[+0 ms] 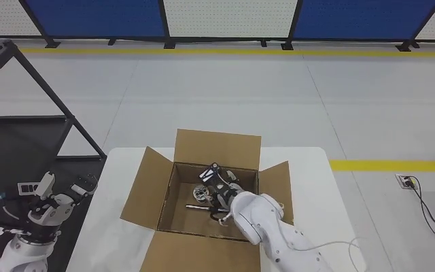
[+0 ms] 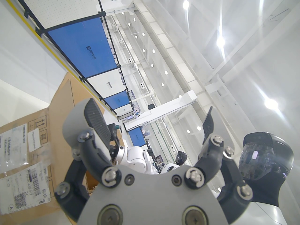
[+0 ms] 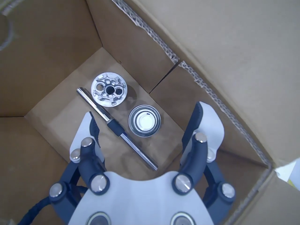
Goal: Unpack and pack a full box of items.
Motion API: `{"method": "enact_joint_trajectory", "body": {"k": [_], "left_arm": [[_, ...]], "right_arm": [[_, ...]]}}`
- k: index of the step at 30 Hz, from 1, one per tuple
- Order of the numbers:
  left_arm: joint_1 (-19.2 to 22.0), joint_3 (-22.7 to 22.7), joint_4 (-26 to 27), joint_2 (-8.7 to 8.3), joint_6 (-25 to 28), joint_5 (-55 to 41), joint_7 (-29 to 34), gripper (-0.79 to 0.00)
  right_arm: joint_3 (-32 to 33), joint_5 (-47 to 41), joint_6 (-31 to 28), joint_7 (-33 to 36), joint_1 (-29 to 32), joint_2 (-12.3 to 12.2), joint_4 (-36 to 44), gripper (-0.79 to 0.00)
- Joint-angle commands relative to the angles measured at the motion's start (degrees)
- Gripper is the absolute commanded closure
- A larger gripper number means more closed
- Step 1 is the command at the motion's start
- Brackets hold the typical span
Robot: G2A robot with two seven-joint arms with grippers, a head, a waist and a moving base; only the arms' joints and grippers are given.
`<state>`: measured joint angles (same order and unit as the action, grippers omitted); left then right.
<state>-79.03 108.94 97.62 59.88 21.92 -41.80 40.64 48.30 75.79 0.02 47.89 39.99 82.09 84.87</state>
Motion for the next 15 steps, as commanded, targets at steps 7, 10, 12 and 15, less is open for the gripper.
{"method": "enact_joint_trajectory", "body": {"k": [7, 10, 12, 15], "left_arm": [[0.0, 0.0, 0.0, 0.0, 0.0, 0.0, 0.0, -0.785], [0.0, 0.0, 0.0, 0.0, 0.0, 0.0, 0.0, -0.785], [0.0, 0.0, 0.0, 0.0, 0.0, 0.0, 0.0, -0.785], [0.0, 0.0, 0.0, 0.0, 0.0, 0.0, 0.0, -0.785]], "right_arm": [[6.0, 9.4, -6.6, -3.1, 13.6, -3.1, 23.2, -0.785], [8.3, 12.9, -8.8, -7.2, 19.3, -4.1, 31.1, -0.785], [10.2, 15.2, -9.1, -10.6, 23.4, -4.8, 35.7, -0.785], [13.7, 16.5, -8.6, -16.9, 30.1, -5.6, 41.7, -0.785]]}}
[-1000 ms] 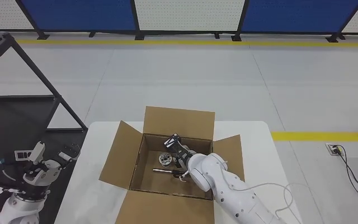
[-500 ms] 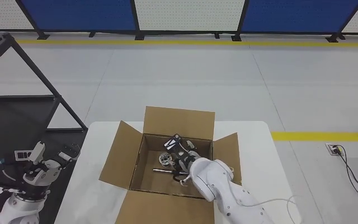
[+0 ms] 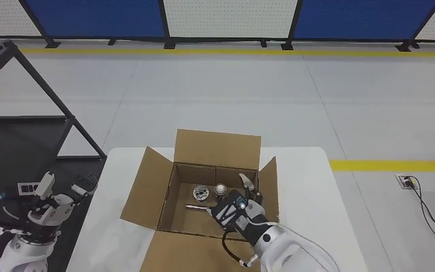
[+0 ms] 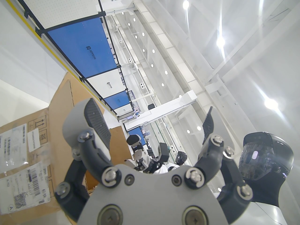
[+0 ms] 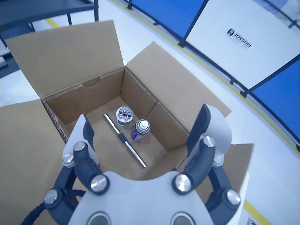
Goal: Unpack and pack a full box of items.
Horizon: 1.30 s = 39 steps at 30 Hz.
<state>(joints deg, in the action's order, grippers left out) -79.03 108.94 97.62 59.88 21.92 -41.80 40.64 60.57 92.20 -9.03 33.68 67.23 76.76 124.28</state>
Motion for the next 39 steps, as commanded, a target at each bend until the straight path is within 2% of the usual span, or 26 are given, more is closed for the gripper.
{"method": "enact_joint_trajectory", "body": {"k": [1, 7, 9, 14, 18, 33, 36, 39], "left_arm": [[0.0, 0.0, 0.0, 0.0, 0.0, 0.0, 0.0, -0.785], [0.0, 0.0, 0.0, 0.0, 0.0, 0.0, 0.0, -0.785], [0.0, 0.0, 0.0, 0.0, 0.0, 0.0, 0.0, -0.785], [0.0, 0.0, 0.0, 0.0, 0.0, 0.0, 0.0, -0.785], [0.0, 0.0, 0.0, 0.0, 0.0, 0.0, 0.0, -0.785], [-0.2, -0.1, 0.1, 0.0, -0.6, 0.1, -0.1, -0.785], [-0.7, 0.5, 0.5, -0.15, -1.8, 2.2, 0.5, -0.785], [-0.9, 1.2, -0.1, -0.3, -3.1, 2.4, 1.6, -0.785]], "right_arm": [[2.8, -0.5, 0.7, -4.9, 5.1, -0.5, 3.8, -0.785], [12.2, -7.4, 0.7, -16.0, 15.8, -1.5, 10.4, -0.785], [15.8, -12.5, -2.1, -19.8, 18.1, -1.8, 10.4, -0.785], [23.8, -21.0, -3.2, -24.5, 23.2, -2.1, 10.4, -0.785], [27.1, -28.7, -9.8, -23.9, 24.6, -2.6, 8.4, -0.785], [27.1, -28.9, -9.8, -23.9, 24.6, -2.6, 8.3, -0.785], [27.4, -34.2, -10.5, -23.0, 23.9, -2.6, 7.4, -0.785], [29.2, -43.1, -11.4, -18.2, 23.2, -2.8, 6.7, -0.785]]}}
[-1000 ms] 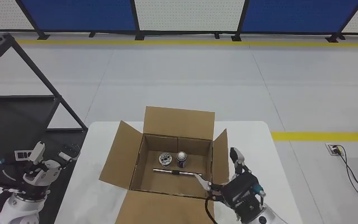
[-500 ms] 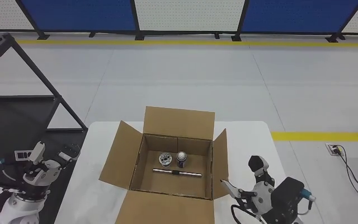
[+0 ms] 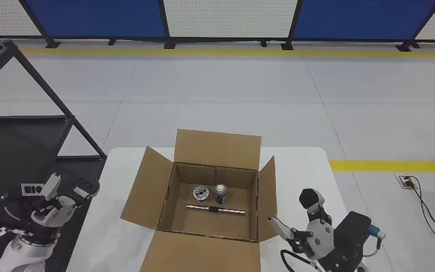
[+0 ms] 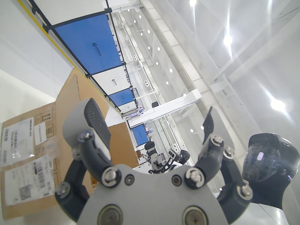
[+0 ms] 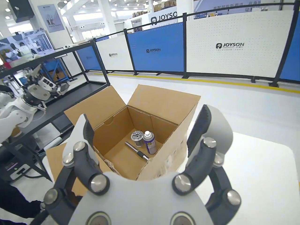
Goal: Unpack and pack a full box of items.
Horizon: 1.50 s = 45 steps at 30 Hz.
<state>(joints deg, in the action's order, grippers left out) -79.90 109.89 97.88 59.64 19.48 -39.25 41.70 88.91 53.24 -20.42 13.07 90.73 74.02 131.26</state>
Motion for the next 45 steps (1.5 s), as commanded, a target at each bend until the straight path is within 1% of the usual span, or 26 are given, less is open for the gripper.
{"method": "enact_joint_trajectory", "body": {"k": [1, 5, 7, 8, 10, 20, 22, 24, 30, 35, 40, 45], "left_arm": [[0.0, 0.6, -0.7, -0.15, -1.2, -0.1, 1.1, -0.785], [0.6, 1.9, -2.2, -0.58, -3.7, -0.2, 4.8, -0.785], [0.9, 2.5, -3.0, -0.85, -5.0, -0.2, 7.3, -0.785], [1.1, 2.8, -3.5, -0.97, -5.4, 0.1, 8.1, -0.785], [1.4, 3.3, -3.8, -1.19, -6.0, 1.1, 9.2, -0.785], [1.4, 3.3, -3.8, -1.19, -6.0, 1.1, 9.2, -0.785], [1.4, 3.3, -3.8, -1.19, -6.0, 1.1, 9.2, -0.785], [1.0, 3.1, -3.4, -1.12, -6.5, 1.2, 7.6, -0.785], [0.8, 2.0, -2.7, -1.29, -8.3, 5.1, 5.8, -0.785], [1.4, -0.1, -2.0, -1.5, -9.0, 9.4, 6.2, -0.785], [2.1, -1.8, -2.0, -1.57, -8.9, 10.8, 6.3, -0.785], [2.4, -3.0, -2.2, -1.61, -8.7, 11.3, 6.2, -0.785]], "right_arm": [[1.4, -8.0, 0.3, 5.0, -0.7, -0.2, -0.7, -0.785], [4.0, -23.0, 4.8, 16.9, -4.7, -0.7, -3.5, -0.785], [5.1, -26.2, 9.0, 22.0, -7.1, -0.9, -5.3, -0.785], [5.5, -27.0, 12.8, 23.9, -8.0, -1.0, -6.3, -0.785], [5.5, -27.0, 12.8, 23.9, -8.0, -1.0, -6.3, -0.785], [5.5, -27.0, 12.8, 23.9, -8.0, -1.0, -6.3, -0.785], [4.9, -27.9, 12.4, 23.6, -7.7, -1.0, -6.4, -0.785], [4.2, -30.4, 11.1, 25.8, -8.0, -1.2, -7.2, -0.785], [1.1, -34.6, 10.8, 32.0, -12.0, -1.6, -10.9, -0.785], [-2.6, -36.3, 10.7, 34.0, -15.2, -1.8, -12.5, -0.785], [-6.1, -39.9, 9.7, 36.2, -18.1, -1.9, -13.3, -0.785], [-12.4, -38.4, 10.8, 36.4, -22.8, -1.6, -16.2, -0.785]]}}
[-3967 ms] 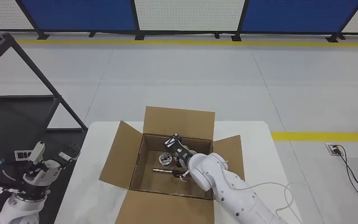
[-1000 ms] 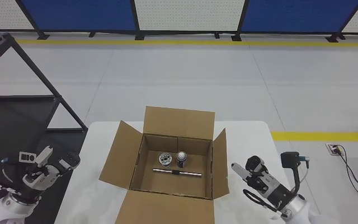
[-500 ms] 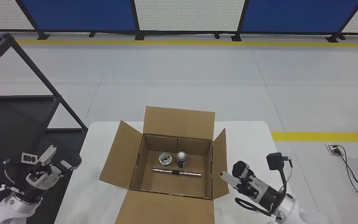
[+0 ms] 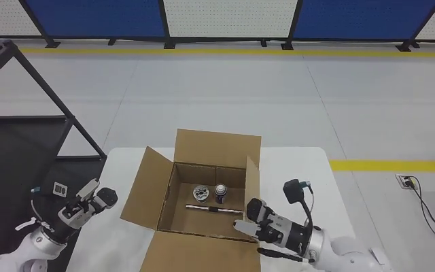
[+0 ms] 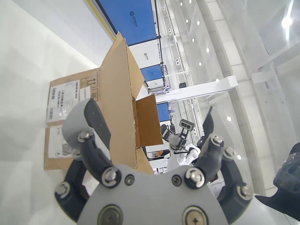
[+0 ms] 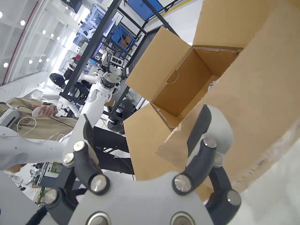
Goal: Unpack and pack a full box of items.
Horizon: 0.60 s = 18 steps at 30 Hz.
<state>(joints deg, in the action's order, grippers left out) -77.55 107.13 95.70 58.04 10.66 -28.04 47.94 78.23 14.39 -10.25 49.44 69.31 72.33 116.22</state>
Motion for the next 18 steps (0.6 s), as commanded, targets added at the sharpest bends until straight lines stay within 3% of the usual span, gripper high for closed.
{"method": "enact_joint_trajectory", "body": {"k": [1, 13, 18], "left_arm": [[0.1, -0.4, -0.1, -0.01, 0.2, 0.1, -0.1, -0.785], [-0.2, -0.5, -0.4, -0.04, 0.1, 0.3, -0.7, -0.785], [-0.4, -0.9, 0.6, -0.07, -0.8, 0.3, -0.5, -0.785]], "right_arm": [[-3.2, 1.0, 1.4, 0.0, -2.6, 0.2, -2.2, -0.785], [-4.3, 3.0, 3.3, -0.7, -4.5, 0.3, -3.4, -0.785], [-5.2, -1.8, 4.0, -1.4, -5.3, 0.5, -6.3, -0.785]]}}
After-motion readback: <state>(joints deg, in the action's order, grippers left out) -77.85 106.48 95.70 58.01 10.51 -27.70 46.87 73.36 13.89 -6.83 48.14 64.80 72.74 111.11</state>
